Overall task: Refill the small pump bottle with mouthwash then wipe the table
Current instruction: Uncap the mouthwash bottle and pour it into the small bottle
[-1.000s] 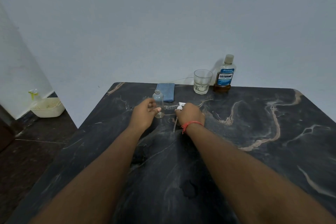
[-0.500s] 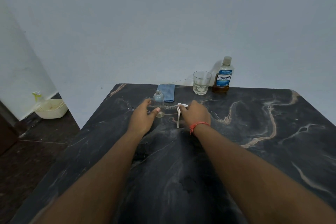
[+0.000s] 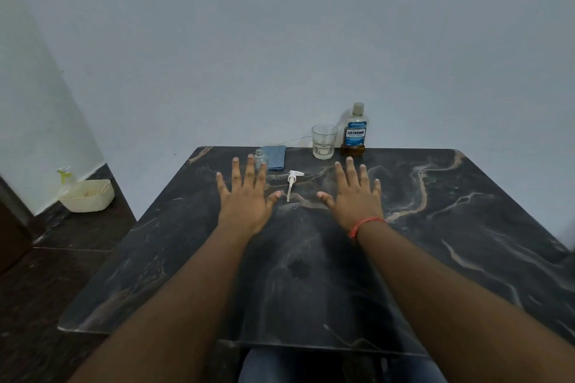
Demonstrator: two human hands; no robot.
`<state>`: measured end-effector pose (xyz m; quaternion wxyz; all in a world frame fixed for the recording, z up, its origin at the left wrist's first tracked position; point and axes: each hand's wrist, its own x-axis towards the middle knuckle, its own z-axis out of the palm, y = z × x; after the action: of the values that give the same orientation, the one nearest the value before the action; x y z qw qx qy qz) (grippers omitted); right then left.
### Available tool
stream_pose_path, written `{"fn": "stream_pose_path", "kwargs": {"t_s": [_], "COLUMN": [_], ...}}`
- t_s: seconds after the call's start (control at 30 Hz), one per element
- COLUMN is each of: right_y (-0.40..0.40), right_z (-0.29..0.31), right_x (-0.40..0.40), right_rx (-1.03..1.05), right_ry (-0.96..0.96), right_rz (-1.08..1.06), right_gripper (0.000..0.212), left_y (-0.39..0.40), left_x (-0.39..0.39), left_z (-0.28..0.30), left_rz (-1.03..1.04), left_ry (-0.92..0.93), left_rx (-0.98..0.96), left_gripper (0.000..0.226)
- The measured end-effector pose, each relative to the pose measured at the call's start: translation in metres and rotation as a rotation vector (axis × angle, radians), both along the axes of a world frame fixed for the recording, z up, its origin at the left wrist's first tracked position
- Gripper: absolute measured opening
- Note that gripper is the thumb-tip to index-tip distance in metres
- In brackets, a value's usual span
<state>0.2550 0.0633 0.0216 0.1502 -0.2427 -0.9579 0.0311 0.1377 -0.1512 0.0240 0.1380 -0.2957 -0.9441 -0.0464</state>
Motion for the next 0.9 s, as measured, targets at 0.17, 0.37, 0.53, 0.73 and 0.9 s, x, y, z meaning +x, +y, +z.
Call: {"fn": "stream_pose_path", "kwargs": {"t_s": [0.17,0.37,0.53,0.73,0.9], "right_y": [0.005,0.022,0.047,0.088,0.126], "right_z": [0.003,0.006,0.009,0.004,-0.003], "right_x": [0.046,0.076,0.076,0.044,-0.003], "right_rx": [0.053,0.058,0.037,-0.045,-0.286], "right_ry": [-0.001,0.006,0.005,-0.013,0.093], "right_rz": [-0.011,-0.06,-0.084,-0.097,-0.022], "right_gripper": [0.083,0.081,0.082,0.077,0.065], "left_y": [0.015,0.04,0.069,0.125,0.196], "left_x": [0.041,0.068,0.064,0.036,0.011], "left_z": [0.005,0.007,0.007,0.003,0.001], "left_rz": [-0.043,-0.095,-0.138,-0.236,-0.297], "left_ry": [0.02,0.018,0.02,-0.127,-0.538], "left_rx": [0.003,-0.014,-0.003,0.103,0.443], "left_gripper": [0.077,0.08,0.079,0.076,0.074]}}
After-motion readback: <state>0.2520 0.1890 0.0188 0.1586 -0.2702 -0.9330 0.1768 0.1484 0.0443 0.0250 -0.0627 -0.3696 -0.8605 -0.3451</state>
